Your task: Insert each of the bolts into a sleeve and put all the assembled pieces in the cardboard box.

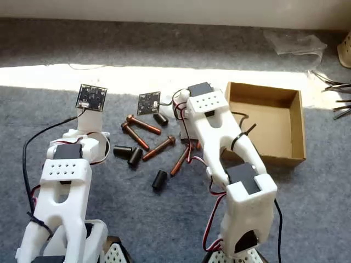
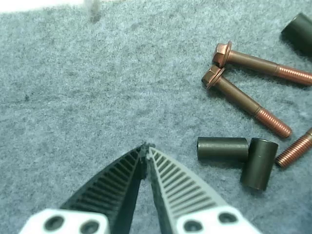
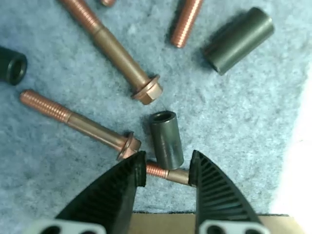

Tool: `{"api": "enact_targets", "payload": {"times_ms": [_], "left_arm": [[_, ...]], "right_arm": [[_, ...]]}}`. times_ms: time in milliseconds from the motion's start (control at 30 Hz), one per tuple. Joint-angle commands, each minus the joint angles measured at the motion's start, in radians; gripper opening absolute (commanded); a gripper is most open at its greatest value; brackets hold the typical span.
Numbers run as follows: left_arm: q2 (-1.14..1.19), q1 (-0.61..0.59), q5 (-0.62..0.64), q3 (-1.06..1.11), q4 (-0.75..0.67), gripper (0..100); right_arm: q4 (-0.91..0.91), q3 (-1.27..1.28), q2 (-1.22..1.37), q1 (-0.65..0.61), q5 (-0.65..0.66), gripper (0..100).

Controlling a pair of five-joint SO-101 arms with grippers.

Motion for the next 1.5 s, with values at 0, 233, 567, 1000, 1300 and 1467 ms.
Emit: {"api": "enact_targets", "payload": {"times_ms": [0,233,567,1000,1300,1467], "left_arm": [[-0.001,0.013,0.0,-0.008,-0.02,0],[-0.001,0.013,-0.002,-0.007,-0.02,0],[-0.008,-0.008,-0.003,0.016,-0.061,0],[-0.008,-0.01,-0.003,0.015,-0.061,0],[-0.007,-0.022,-0.003,0.018,-0.061,0],[-0.002,-0.053,-0.003,0.061,-0.149,0]], "right_arm": [[0.002,-0.005,-0.01,0.012,0.014,14.2],[0.007,-0.004,-0.01,0.004,0.011,14.2],[0.019,0.041,0.012,0.008,0.014,14.2],[-0.005,0.035,0.128,0.004,0.012,14.2],[-0.042,0.035,0.131,0.007,0.008,14.2],[-0.044,0.035,0.131,0.022,0.008,14.2]]}}
